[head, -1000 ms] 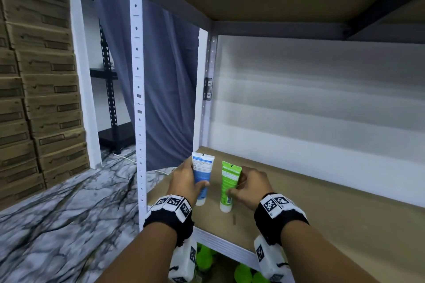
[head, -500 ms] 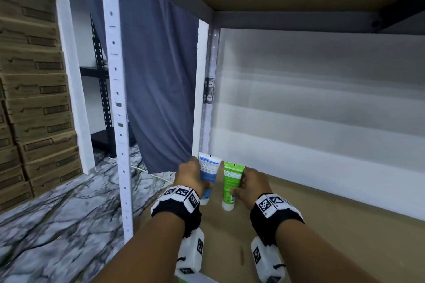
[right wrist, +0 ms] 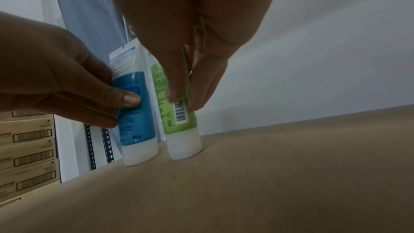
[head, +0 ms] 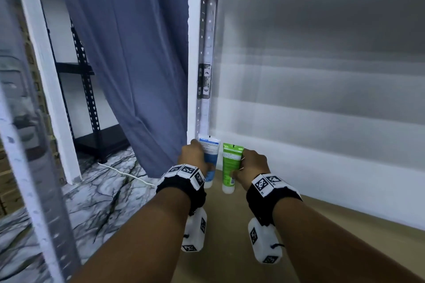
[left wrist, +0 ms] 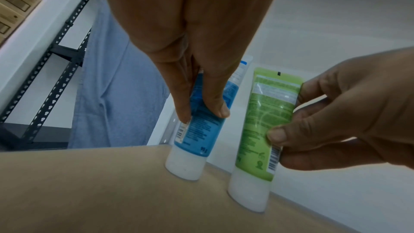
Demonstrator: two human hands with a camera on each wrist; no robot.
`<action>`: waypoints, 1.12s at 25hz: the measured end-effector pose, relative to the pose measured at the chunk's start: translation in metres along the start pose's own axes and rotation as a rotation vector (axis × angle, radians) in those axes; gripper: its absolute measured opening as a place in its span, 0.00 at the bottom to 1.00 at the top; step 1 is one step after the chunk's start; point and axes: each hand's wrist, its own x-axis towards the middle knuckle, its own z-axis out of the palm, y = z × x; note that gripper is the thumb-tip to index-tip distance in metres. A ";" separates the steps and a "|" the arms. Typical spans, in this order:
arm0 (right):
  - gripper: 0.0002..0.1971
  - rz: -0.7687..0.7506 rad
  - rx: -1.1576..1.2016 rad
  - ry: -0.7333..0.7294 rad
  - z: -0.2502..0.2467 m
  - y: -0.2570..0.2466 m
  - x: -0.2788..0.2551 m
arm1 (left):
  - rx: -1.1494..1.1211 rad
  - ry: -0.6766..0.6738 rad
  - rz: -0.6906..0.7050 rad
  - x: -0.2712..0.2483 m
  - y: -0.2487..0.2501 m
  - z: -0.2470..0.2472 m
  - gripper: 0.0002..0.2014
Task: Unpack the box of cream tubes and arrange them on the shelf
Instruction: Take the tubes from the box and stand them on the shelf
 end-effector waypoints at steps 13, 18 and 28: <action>0.22 0.029 0.024 0.061 0.021 0.010 0.041 | 0.051 -0.030 -0.051 0.031 0.002 0.015 0.28; 0.35 0.183 0.008 -0.051 0.000 0.005 0.011 | 0.049 -0.042 -0.046 -0.007 -0.004 0.007 0.27; 0.17 0.093 -0.015 -0.184 -0.032 -0.072 -0.156 | -0.108 -0.038 -0.134 -0.172 -0.028 -0.067 0.10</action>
